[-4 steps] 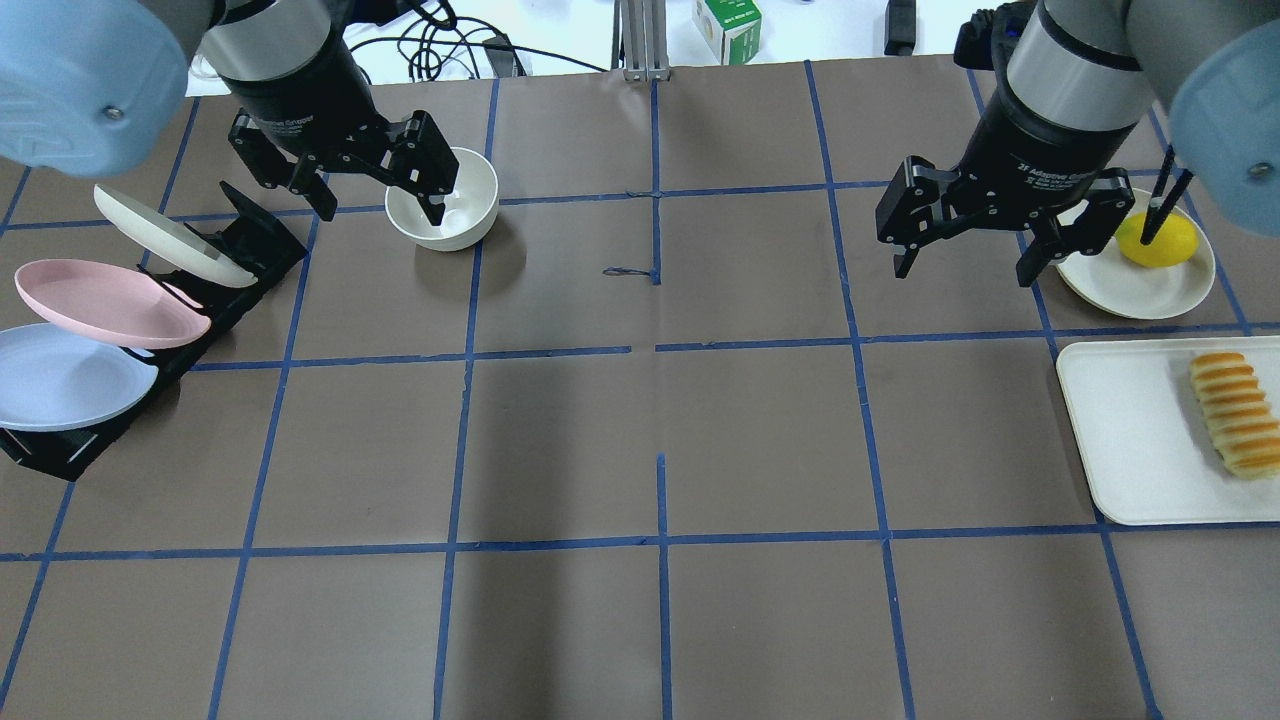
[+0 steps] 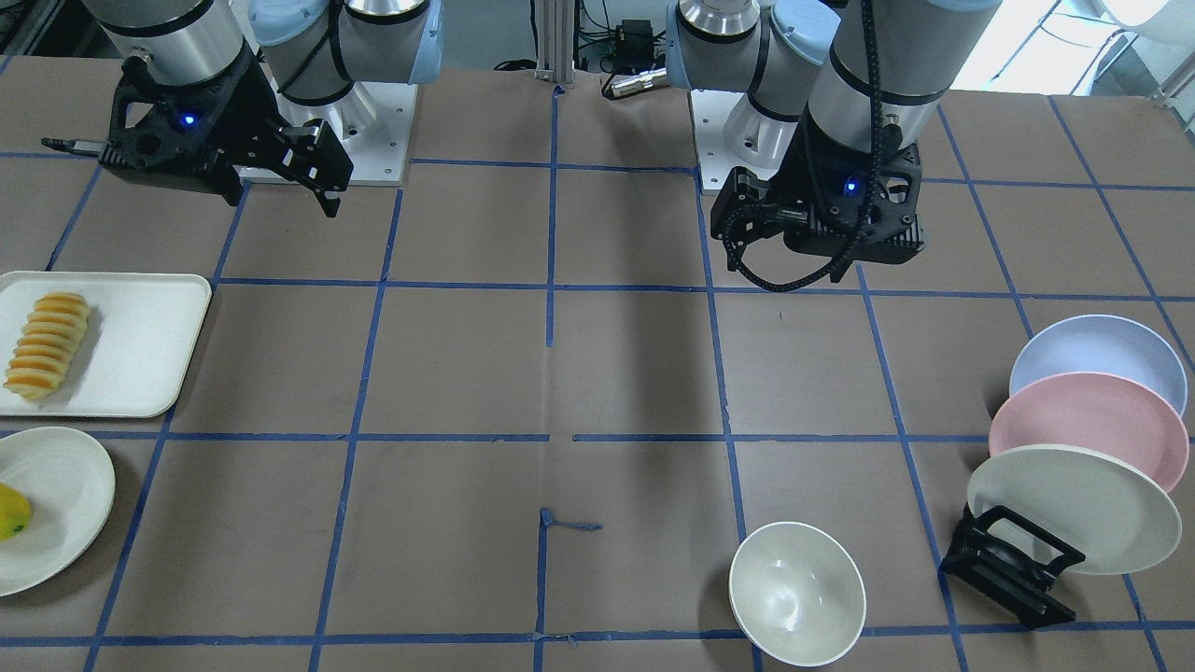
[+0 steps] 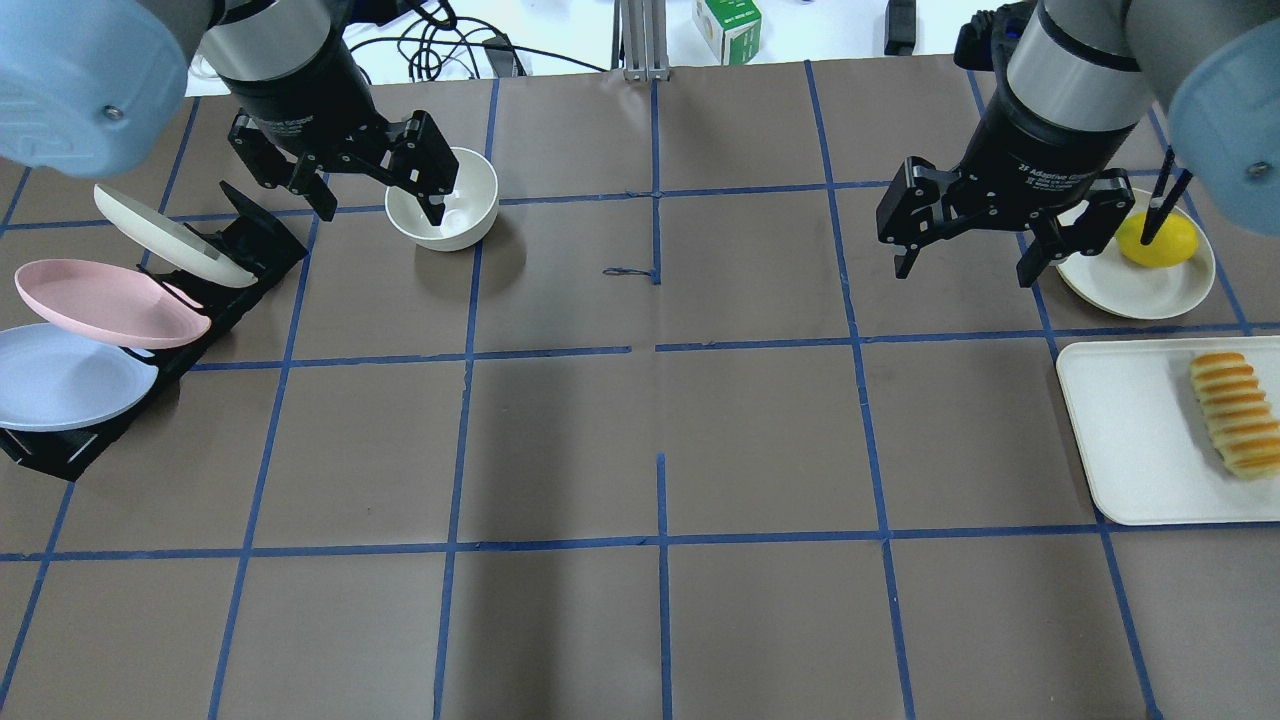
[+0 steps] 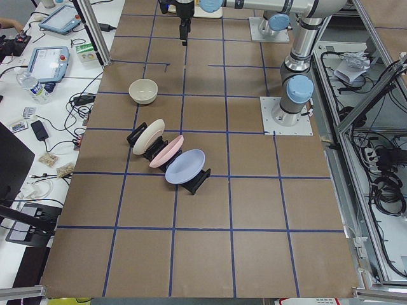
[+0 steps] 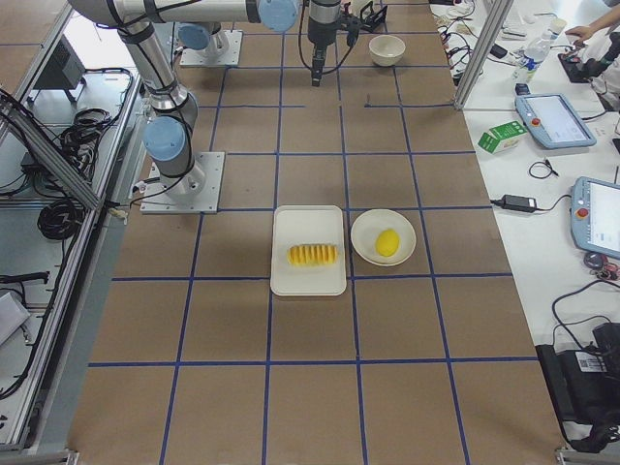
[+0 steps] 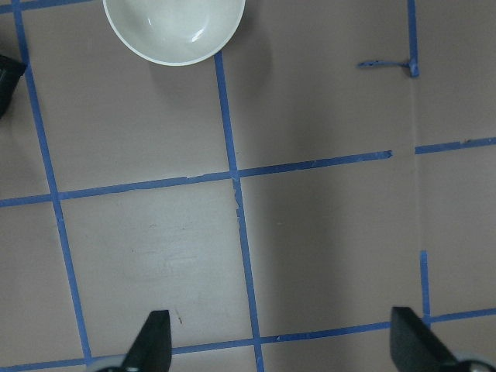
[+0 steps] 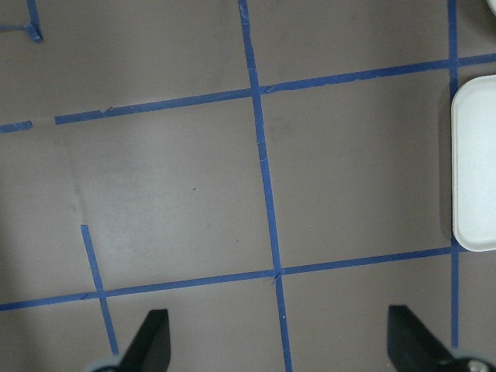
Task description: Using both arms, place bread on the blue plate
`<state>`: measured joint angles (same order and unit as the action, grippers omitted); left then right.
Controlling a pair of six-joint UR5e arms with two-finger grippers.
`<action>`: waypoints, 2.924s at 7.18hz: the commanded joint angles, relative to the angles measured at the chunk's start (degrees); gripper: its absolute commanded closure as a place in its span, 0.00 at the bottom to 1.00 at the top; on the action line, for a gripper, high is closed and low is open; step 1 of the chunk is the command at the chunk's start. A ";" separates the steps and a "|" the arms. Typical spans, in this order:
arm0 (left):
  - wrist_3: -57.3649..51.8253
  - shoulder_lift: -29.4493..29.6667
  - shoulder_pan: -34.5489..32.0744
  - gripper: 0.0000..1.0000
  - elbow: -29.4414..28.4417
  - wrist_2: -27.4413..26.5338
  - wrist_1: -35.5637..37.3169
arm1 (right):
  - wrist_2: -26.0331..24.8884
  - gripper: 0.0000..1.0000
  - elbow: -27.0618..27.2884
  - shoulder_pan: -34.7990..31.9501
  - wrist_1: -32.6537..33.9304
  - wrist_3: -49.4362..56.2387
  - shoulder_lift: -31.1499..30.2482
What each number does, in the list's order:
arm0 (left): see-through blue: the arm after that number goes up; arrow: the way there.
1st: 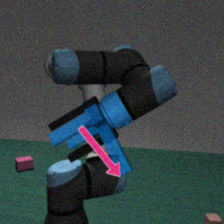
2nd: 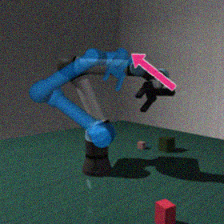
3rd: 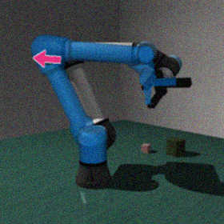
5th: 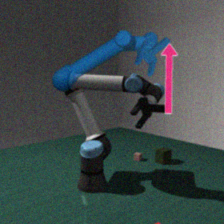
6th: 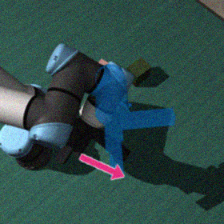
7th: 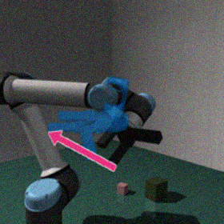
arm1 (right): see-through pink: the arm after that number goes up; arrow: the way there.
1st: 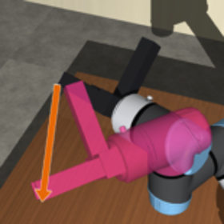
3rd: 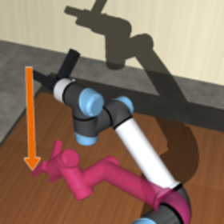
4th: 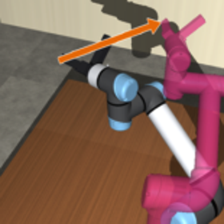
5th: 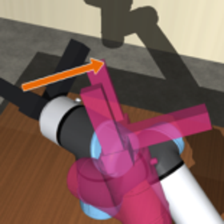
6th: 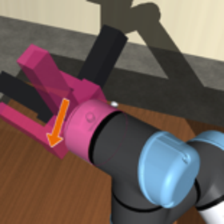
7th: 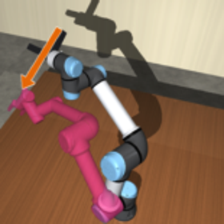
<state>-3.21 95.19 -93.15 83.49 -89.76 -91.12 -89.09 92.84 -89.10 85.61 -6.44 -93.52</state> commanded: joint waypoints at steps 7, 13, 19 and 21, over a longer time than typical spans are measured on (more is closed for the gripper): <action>-7.15 -1.24 34.73 0.00 0.00 -1.03 -0.55 | -1.17 0.00 6.63 24.29 9.61 20.19 4.74; -7.34 13.06 53.86 0.00 4.83 -1.73 17.79 | -5.57 0.00 8.49 39.34 32.13 40.35 21.16; -6.37 18.10 54.13 0.46 4.93 -7.72 17.91 | -10.54 0.00 12.63 40.94 35.77 40.54 27.15; -6.28 18.71 54.13 0.62 5.01 -7.36 17.91 | -10.85 0.03 12.71 40.85 35.86 39.67 28.31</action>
<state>-9.56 113.51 -39.03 88.43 -97.34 -73.21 -99.57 105.49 -48.17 121.50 33.76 -65.80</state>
